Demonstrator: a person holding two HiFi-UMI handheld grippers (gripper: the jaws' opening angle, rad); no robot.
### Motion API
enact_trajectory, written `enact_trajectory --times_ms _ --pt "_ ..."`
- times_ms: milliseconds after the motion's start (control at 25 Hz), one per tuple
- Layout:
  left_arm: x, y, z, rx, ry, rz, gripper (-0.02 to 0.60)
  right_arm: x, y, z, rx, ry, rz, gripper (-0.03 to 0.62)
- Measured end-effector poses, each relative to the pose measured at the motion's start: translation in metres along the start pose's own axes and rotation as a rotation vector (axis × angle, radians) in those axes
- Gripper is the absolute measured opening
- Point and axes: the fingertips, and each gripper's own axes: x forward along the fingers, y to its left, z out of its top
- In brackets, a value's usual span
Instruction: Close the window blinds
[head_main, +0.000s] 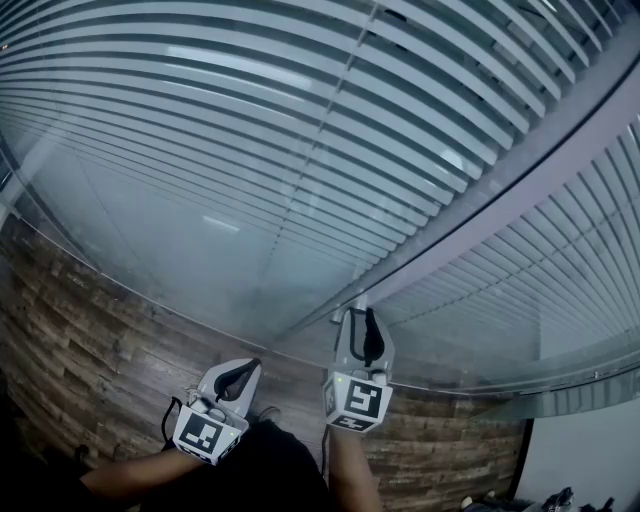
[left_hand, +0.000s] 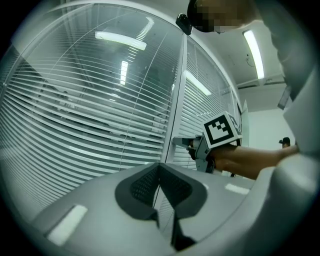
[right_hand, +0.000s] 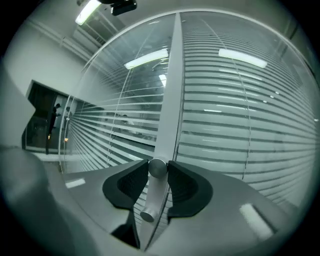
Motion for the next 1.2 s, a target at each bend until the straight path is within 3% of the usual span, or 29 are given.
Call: enact_trajectory --times_ms 320,400,480,760,1040,1200 --pt "0.005 0.003 0.000 -0.005 0.000 -0.010 0.000 0.006 0.012 0.003 -0.487 0.025 -0.030 0.127" --pt "0.004 0.004 0.000 -0.007 0.006 -0.009 0.000 0.006 0.014 0.000 -0.529 0.048 -0.020 0.129" --pt "0.005 0.000 0.002 -0.016 0.002 -0.014 0.000 0.005 0.013 -0.001 -0.435 0.035 -0.001 0.132" --pt "0.006 -0.005 0.003 -0.022 -0.002 -0.030 0.000 0.000 0.000 -0.005 0.141 -0.005 0.059 0.163" --pt "0.011 -0.007 0.003 -0.024 0.002 -0.044 0.000 0.000 0.001 -0.002 0.476 -0.076 0.041 0.154" --pt "0.013 -0.004 0.003 -0.015 -0.006 -0.041 0.000 0.003 -0.002 -0.002 0.508 -0.074 0.034 0.132"
